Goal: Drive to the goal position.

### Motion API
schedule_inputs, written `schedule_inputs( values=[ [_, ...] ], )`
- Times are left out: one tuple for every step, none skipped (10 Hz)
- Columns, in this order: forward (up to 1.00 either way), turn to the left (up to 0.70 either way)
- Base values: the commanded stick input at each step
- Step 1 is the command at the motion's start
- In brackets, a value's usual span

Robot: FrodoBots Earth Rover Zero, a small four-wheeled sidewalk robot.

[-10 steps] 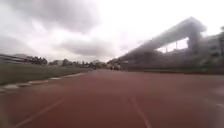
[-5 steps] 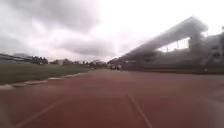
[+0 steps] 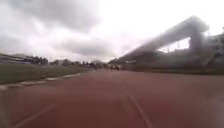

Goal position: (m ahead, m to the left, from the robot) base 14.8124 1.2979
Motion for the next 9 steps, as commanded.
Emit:
schedule_inputs(
  values=[
    [0.50,0.02],
    [0.50,0.02],
    [0.50,0.02],
    [0.50,0.02],
    [0.50,0.02],
    [0.50,0.02],
    [0.50,0.02],
    [0.50,0.02],
    [0.50,0.02]
  ],
)
